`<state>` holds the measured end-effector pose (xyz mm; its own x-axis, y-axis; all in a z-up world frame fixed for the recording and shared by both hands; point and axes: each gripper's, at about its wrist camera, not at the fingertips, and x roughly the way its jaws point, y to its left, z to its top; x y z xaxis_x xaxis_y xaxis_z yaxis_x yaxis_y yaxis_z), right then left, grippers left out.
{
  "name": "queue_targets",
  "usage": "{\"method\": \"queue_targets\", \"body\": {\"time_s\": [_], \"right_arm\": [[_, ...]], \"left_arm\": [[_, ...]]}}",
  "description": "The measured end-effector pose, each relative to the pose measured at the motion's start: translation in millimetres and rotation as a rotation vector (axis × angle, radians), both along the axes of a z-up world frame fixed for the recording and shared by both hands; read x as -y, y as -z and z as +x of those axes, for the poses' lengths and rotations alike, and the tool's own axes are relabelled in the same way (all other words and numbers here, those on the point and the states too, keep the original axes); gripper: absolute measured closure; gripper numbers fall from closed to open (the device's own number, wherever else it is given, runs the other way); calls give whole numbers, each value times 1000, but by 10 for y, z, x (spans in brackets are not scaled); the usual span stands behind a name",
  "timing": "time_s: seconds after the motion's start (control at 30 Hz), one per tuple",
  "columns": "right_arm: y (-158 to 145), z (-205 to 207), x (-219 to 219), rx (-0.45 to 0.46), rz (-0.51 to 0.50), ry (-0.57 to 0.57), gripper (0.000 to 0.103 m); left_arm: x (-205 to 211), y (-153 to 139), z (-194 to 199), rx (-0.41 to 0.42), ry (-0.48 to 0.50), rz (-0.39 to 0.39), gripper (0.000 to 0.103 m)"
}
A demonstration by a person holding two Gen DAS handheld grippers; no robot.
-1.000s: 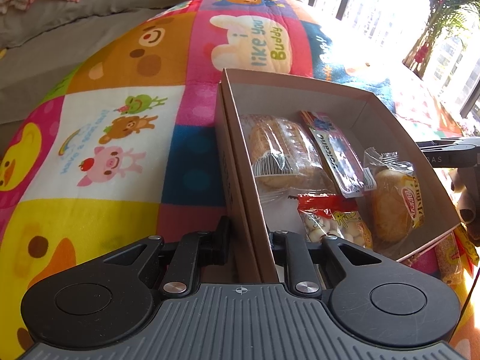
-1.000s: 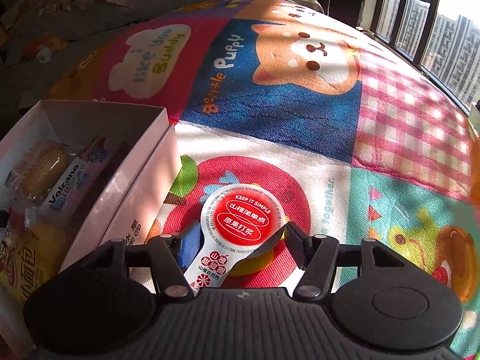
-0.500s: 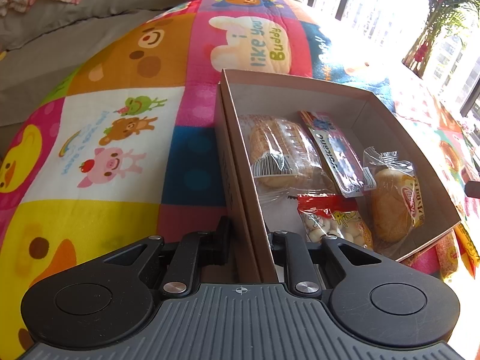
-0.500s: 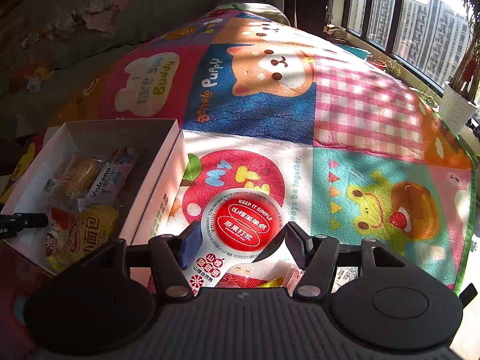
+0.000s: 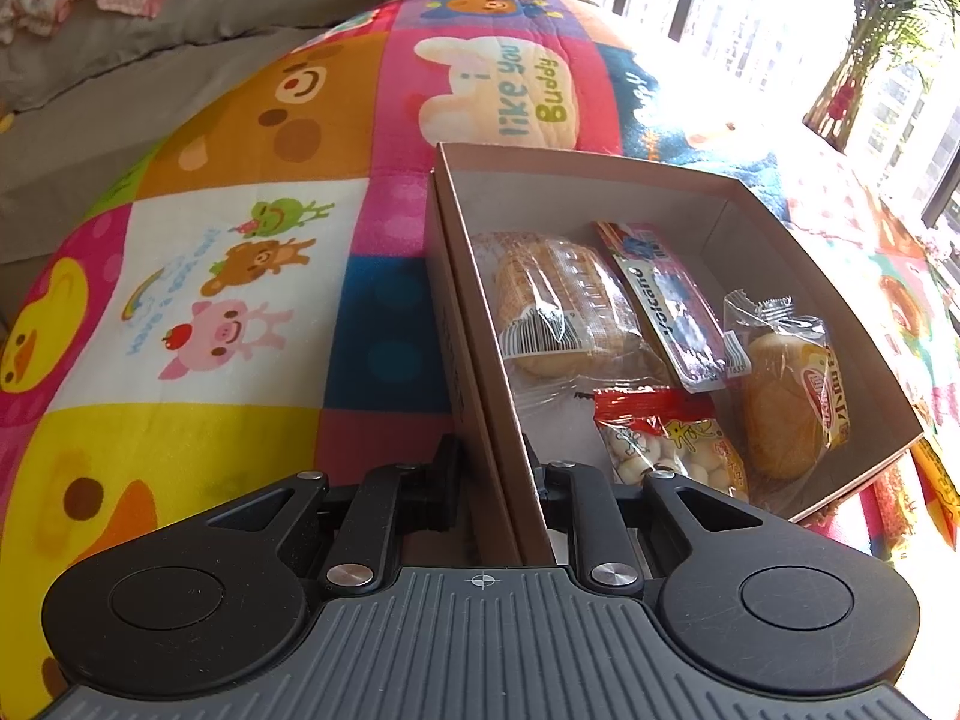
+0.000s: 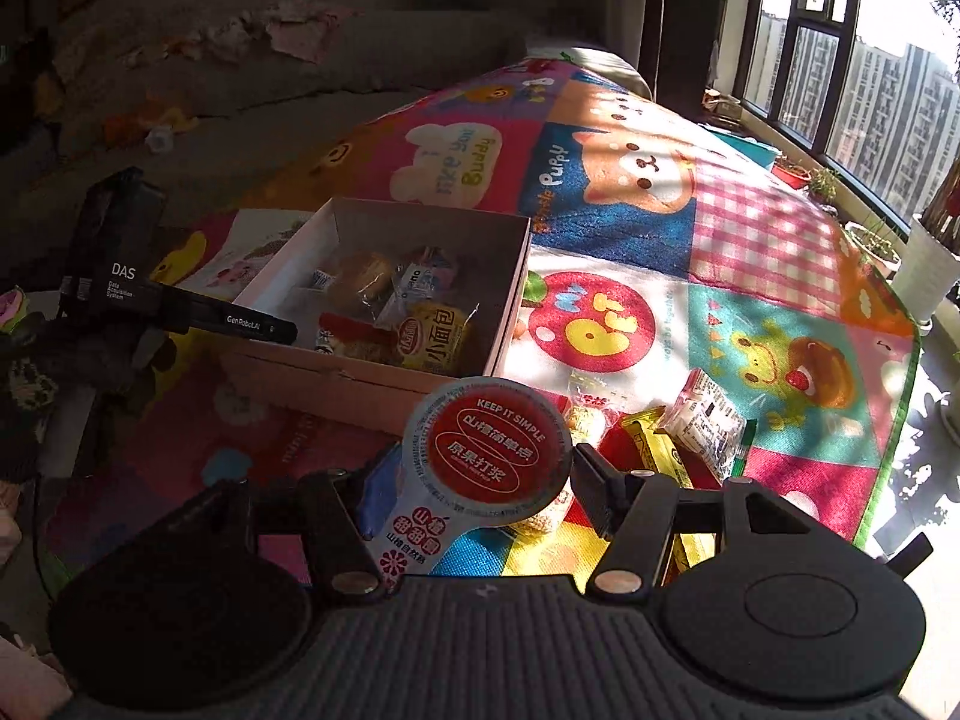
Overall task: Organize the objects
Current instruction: 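Lift the red candy and carry it toward the box, then lower the red candy into the box and open the right tool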
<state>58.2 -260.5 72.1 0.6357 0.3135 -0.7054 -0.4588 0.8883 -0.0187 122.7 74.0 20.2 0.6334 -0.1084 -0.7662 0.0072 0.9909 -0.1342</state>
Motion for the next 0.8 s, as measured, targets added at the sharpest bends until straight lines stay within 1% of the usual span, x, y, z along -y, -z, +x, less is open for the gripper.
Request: {"method": "queue_targets", "body": {"time_s": [0.17, 0.3, 0.4, 0.5, 0.6, 0.7, 0.8], "right_arm": [[-204, 39, -200, 50, 25, -44, 42], [-333, 200, -378, 102, 24, -54, 42], [-412, 435, -514, 133, 27, -46, 42], [-461, 710, -629, 134, 47, -26, 42], [-454, 969, -751, 136, 46, -22, 42], [-352, 1224, -907, 148, -9, -14, 42], [-203, 1437, -1014, 141, -54, -1, 42]], "left_arm": [[3, 0, -2, 2, 1, 2, 83], [2, -2, -1, 4, 7, 0, 83], [-8, 2, -1, 7, 12, -4, 83], [-20, 9, 0, 11, 16, -11, 83], [-34, 13, 3, 15, 19, -18, 83], [-43, 21, 1, 17, 20, -25, 82], [-54, 26, 0, 21, 22, -32, 82]]}}
